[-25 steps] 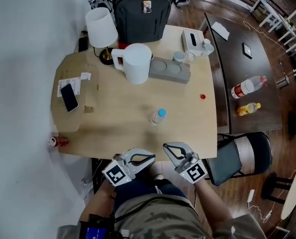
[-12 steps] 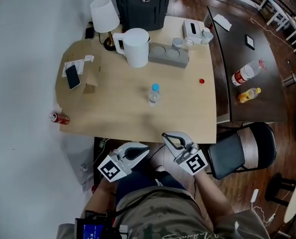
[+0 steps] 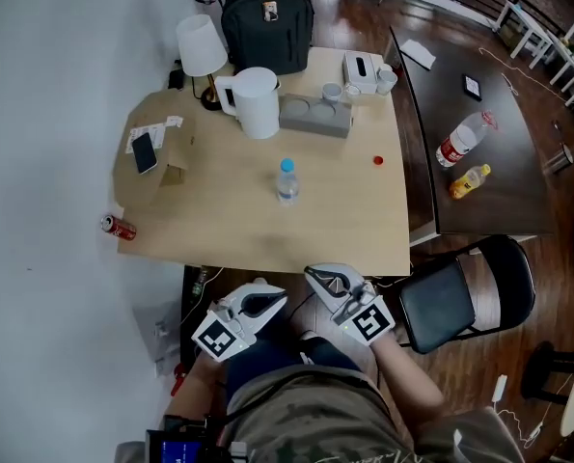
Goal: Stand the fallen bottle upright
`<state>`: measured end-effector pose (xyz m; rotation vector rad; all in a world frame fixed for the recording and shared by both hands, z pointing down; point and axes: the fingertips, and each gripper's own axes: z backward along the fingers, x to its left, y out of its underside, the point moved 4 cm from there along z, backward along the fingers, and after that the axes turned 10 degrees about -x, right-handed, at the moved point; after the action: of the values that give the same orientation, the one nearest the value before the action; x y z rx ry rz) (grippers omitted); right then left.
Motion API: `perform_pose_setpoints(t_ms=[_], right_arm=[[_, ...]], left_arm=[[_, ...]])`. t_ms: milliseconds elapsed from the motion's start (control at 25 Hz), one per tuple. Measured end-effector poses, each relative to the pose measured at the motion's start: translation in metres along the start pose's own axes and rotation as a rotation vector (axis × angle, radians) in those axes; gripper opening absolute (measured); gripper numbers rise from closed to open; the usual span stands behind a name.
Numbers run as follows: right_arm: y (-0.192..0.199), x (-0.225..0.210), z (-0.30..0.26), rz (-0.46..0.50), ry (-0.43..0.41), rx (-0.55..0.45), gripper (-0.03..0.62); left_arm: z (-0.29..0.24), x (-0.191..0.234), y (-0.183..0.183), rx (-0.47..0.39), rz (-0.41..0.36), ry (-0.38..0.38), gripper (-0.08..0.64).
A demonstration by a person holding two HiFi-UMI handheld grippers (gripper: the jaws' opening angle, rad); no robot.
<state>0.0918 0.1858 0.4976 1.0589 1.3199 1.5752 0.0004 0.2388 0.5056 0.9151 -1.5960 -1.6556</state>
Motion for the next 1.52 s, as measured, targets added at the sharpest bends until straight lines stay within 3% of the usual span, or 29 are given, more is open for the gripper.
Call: perform_pose_setpoints(t_ms=[240, 400, 520, 640, 760, 1200, 1320, 1520], right_arm=[[-0.007, 0.001, 0.017, -0.037, 0.018, 0.01, 0.003], [-0.013, 0.011, 0.028, -0.028, -0.003, 0.047, 0.003], [-0.018, 0.008, 0.035, -0.021, 0.039, 0.035, 0.003], [-0.025, 0.007, 0.034, -0.082, 0.068, -0.008, 0.003], [-0.027, 0.01, 0.03, -0.086, 0.075, 0.002, 0.003], [-0.037, 0.022, 0.009, -0.089, 0.18, 0.005, 0.003], [-0.039, 0.024, 0.007, -0.096, 0.221, 0.01, 0.003], [-0.041, 0.031, -0.004, -0.09, 0.246, 0.026, 0.003]], left_arm=[[0.002, -0.007, -0.024, -0.033, -0.023, -0.043, 0.002], [0.007, -0.01, -0.039, -0.103, 0.113, -0.14, 0.002], [0.003, -0.018, -0.046, -0.134, 0.123, -0.104, 0.002], [-0.001, -0.024, -0.051, -0.141, 0.12, -0.061, 0.002], [0.001, -0.024, -0.049, -0.107, 0.113, -0.028, 0.002], [0.024, -0.009, -0.051, -0.121, 0.181, 0.018, 0.002], [0.032, -0.004, -0.055, -0.105, 0.105, 0.072, 0.002], [0.05, 0.006, -0.053, -0.093, 0.083, 0.102, 0.002]])
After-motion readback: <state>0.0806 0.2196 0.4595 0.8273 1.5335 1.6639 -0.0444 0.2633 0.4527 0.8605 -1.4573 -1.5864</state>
